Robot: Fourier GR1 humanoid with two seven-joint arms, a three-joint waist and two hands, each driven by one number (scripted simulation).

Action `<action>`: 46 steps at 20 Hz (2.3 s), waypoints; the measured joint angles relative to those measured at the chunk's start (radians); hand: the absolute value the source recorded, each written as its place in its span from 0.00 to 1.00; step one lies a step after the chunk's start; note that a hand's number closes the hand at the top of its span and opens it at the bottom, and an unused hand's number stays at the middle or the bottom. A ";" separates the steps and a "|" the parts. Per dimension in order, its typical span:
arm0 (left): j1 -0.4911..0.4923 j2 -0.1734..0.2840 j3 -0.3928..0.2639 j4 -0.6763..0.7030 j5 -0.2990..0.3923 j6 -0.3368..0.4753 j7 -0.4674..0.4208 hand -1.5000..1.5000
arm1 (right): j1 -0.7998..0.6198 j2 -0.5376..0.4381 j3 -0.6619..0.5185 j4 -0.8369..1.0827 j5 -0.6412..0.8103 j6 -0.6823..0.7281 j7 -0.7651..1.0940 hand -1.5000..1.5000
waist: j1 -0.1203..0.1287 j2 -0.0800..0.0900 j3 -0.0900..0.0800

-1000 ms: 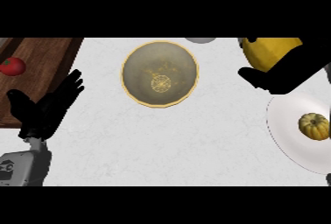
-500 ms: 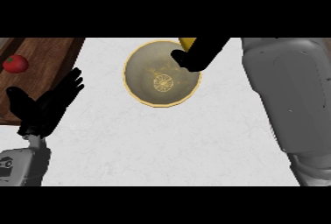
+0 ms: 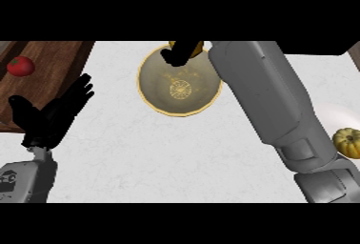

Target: Pick the lemon from the plate and place it in the bowl

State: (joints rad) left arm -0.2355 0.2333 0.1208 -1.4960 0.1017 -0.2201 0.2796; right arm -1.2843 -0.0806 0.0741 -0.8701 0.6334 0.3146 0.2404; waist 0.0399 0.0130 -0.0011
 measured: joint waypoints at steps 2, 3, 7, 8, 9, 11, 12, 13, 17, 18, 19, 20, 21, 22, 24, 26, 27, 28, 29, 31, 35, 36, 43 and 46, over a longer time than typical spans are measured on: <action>-0.013 0.005 0.002 0.005 0.002 -0.005 0.004 0.50 | -0.017 0.025 -0.006 0.088 -0.001 -0.042 -0.038 1.00 | 0.006 0.003 0.000; -0.013 0.004 0.000 0.003 0.001 -0.005 0.003 0.50 | -0.020 0.036 -0.004 0.129 0.001 -0.062 -0.062 1.00 | 0.008 0.003 0.000; -0.041 0.002 -0.004 0.012 -0.003 -0.003 0.010 0.50 | -0.069 0.064 -0.005 0.292 -0.007 -0.125 -0.134 1.00 | 0.024 0.009 0.000; -0.048 -0.002 -0.012 0.012 -0.008 -0.003 0.011 0.50 | -0.080 0.067 -0.004 0.328 -0.012 -0.137 -0.146 1.00 | 0.032 0.012 -0.001; -0.058 -0.002 -0.012 0.017 -0.007 -0.003 0.013 0.50 | -0.084 0.070 -0.017 0.356 -0.037 -0.145 -0.143 1.00 | 0.040 0.014 -0.001; -0.067 -0.011 -0.020 0.027 -0.012 -0.002 0.009 0.50 | -0.085 0.074 -0.046 0.410 -0.086 -0.151 -0.140 0.00 | 0.049 0.018 -0.001; -0.063 -0.013 -0.022 0.029 -0.010 -0.006 0.005 0.50 | -0.083 0.076 -0.061 0.433 -0.114 -0.154 -0.139 0.00 | 0.052 0.017 -0.001; -0.068 -0.013 -0.023 0.029 -0.009 -0.008 0.008 0.50 | -0.083 0.076 -0.076 0.455 -0.142 -0.164 -0.138 0.00 | 0.059 0.018 -0.001; -0.074 -0.011 -0.030 0.040 -0.009 -0.023 -0.006 0.50 | -0.100 0.079 -0.123 0.523 -0.227 -0.209 -0.166 0.00 | 0.084 0.026 -0.001; -0.078 -0.018 -0.037 0.045 -0.016 -0.019 -0.008 0.50 | -0.097 0.079 -0.124 0.536 -0.243 -0.227 -0.188 0.00 | 0.089 0.027 -0.001; -0.080 -0.016 -0.036 0.042 -0.011 -0.023 -0.003 0.50 | -0.098 0.080 -0.131 0.547 -0.256 -0.242 -0.206 0.00 | 0.092 0.027 -0.001; -0.083 -0.018 -0.038 0.044 -0.011 -0.024 -0.006 0.50 | -0.100 0.080 -0.135 0.557 -0.266 -0.258 -0.225 0.00 | 0.094 0.028 -0.001; -0.090 -0.021 -0.041 0.044 -0.013 -0.021 0.001 0.50 | -0.103 0.080 -0.136 0.567 -0.278 -0.273 -0.243 0.00 | 0.095 0.028 -0.001; -0.094 -0.021 -0.041 0.044 -0.014 -0.020 0.005 0.50 | -0.109 0.080 -0.138 0.577 -0.287 -0.287 -0.257 0.00 | 0.096 0.028 0.000; -0.088 -0.024 -0.045 0.042 -0.021 -0.016 0.000 0.50 | -0.118 0.080 -0.140 0.592 -0.291 -0.330 -0.284 0.00 | 0.096 0.028 -0.001; -0.086 -0.017 -0.036 0.041 -0.014 -0.019 0.002 0.50 | -0.120 0.081 -0.147 0.603 -0.296 -0.376 -0.312 0.00 | 0.088 0.026 0.000; -0.083 -0.019 -0.035 0.037 -0.014 -0.015 0.004 0.50 | -0.120 0.081 -0.155 0.608 -0.301 -0.400 -0.324 0.00 | 0.084 0.025 0.000; -0.075 -0.019 -0.034 0.025 -0.013 -0.013 0.007 0.50 | -0.117 0.081 -0.161 0.612 -0.302 -0.424 -0.338 0.00 | 0.079 0.023 0.000; -0.072 -0.020 -0.034 0.019 -0.012 -0.012 0.008 0.50 | -0.124 0.071 -0.170 0.616 -0.305 -0.441 -0.343 0.00 | 0.077 0.024 0.000; -0.056 -0.020 -0.034 0.012 -0.017 -0.009 0.004 0.50 | -0.132 0.049 -0.184 0.625 -0.309 -0.463 -0.358 0.00 | 0.067 0.022 0.000; -0.045 -0.013 -0.024 0.007 -0.014 -0.008 0.009 0.50 | -0.138 -0.015 -0.213 0.639 -0.318 -0.492 -0.384 0.00 | 0.046 0.018 0.000; -0.049 -0.012 -0.020 0.011 -0.014 -0.007 0.010 0.50 | -0.133 -0.034 -0.220 0.642 -0.321 -0.486 -0.403 0.00 | 0.042 0.018 0.000; -0.014 -0.004 -0.001 0.004 -0.009 -0.004 0.008 0.50 | -0.076 -0.192 -0.238 0.617 -0.339 -0.286 -0.592 0.00 | 0.006 0.004 0.001; 0.009 0.005 0.015 -0.006 -0.001 -0.008 0.010 0.50 | -0.045 -0.251 -0.245 0.576 -0.356 -0.190 -0.647 0.00 | -0.015 -0.005 0.001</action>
State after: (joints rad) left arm -0.2267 0.2381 0.1353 -1.5024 0.1007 -0.2277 0.2892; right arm -1.3298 -0.3317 -0.1714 -0.2937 0.2771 0.1249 -0.4062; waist 0.0246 0.0076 0.0003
